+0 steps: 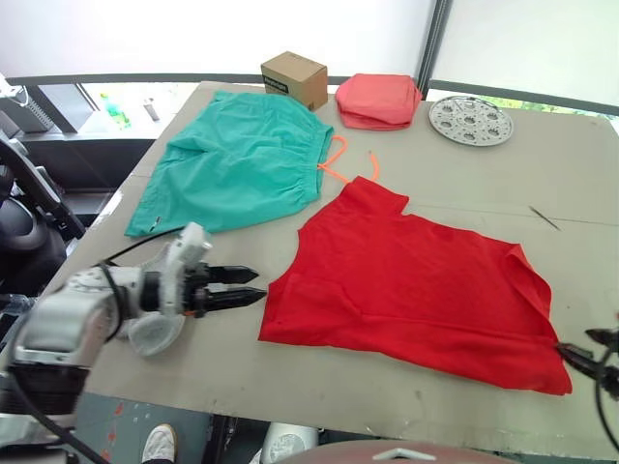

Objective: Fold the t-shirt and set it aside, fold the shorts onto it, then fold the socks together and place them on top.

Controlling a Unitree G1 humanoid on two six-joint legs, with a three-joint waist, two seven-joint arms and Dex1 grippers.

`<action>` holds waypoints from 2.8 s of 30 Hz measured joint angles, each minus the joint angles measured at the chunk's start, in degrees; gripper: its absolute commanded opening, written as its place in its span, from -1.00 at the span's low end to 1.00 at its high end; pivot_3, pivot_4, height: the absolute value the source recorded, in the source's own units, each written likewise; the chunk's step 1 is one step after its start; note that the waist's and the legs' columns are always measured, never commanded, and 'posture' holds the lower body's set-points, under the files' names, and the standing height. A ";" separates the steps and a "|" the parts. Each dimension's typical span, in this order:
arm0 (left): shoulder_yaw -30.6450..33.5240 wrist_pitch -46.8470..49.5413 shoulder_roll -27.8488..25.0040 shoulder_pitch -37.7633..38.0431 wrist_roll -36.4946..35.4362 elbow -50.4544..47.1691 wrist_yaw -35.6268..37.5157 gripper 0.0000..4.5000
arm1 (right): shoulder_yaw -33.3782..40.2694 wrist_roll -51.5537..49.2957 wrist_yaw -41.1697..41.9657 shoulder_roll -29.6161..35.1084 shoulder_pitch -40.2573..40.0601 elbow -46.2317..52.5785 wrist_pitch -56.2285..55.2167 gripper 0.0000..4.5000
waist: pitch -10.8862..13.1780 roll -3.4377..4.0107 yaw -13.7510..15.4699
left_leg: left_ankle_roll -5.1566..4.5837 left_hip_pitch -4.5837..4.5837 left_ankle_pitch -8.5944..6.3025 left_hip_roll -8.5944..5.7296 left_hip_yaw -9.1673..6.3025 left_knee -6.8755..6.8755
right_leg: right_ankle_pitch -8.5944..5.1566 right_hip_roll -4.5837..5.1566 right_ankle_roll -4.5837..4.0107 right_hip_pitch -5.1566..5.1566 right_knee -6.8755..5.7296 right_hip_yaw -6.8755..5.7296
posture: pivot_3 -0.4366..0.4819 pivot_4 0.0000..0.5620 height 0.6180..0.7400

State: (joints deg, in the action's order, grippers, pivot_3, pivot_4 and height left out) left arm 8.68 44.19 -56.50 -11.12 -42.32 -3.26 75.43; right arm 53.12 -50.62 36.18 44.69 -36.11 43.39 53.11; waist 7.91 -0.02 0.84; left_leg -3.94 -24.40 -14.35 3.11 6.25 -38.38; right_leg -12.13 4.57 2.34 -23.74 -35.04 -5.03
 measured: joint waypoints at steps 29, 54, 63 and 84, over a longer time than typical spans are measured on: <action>-17.53 -24.08 20.35 0.99 17.38 7.30 -9.24 -0.99 | -26.57 12.99 -12.98 -28.63 -1.91 -20.37 -35.55 -1.00 | -1.51 -0.09 -0.11 | 0.02 0.67 -0.06 -0.33 0.10 0.15 | -0.37 0.82 0.01 0.15 -0.80 0.53 | -0.05 -0.47 1.00; -12.01 -10.79 22.34 -19.75 15.59 6.08 -22.48 -1.00 | -48.37 24.83 -31.57 -4.68 44.92 -21.54 1.94 0.41 | -0.44 -0.62 0.04 | -0.05 0.52 0.28 -0.92 -0.18 0.56 | -0.20 0.56 -0.20 -0.02 -0.72 0.15 | -0.05 -0.47 1.00; -14.52 -12.30 26.36 -31.76 23.48 18.90 -26.17 -1.00 | -44.97 28.84 -37.06 -11.63 45.64 -18.39 13.22 0.41 | -0.42 -0.64 -0.08 | -0.26 0.52 0.16 -0.86 -0.20 0.34 | -0.27 0.48 -0.02 0.01 -0.86 0.04 | -0.05 -0.47 1.00; -13.60 -27.70 38.72 -58.44 34.97 73.68 -21.82 -0.70 | -41.16 27.09 -28.08 -15.68 40.40 2.66 17.54 -1.00 | -0.28 -0.83 -0.12 | -0.32 0.33 0.11 -0.85 -0.44 0.31 | -0.21 0.41 0.07 -0.03 -0.83 -0.18 | -0.05 -0.47 1.00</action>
State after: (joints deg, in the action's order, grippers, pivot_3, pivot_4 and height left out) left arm -4.92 16.50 -17.78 -69.56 -7.35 70.42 53.61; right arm 11.96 -23.52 8.09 29.01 4.29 46.04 70.65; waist 7.63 -0.85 0.72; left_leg -4.26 -24.07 -14.24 2.26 5.80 -38.07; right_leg -12.34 4.98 2.41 -23.77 -35.87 -5.21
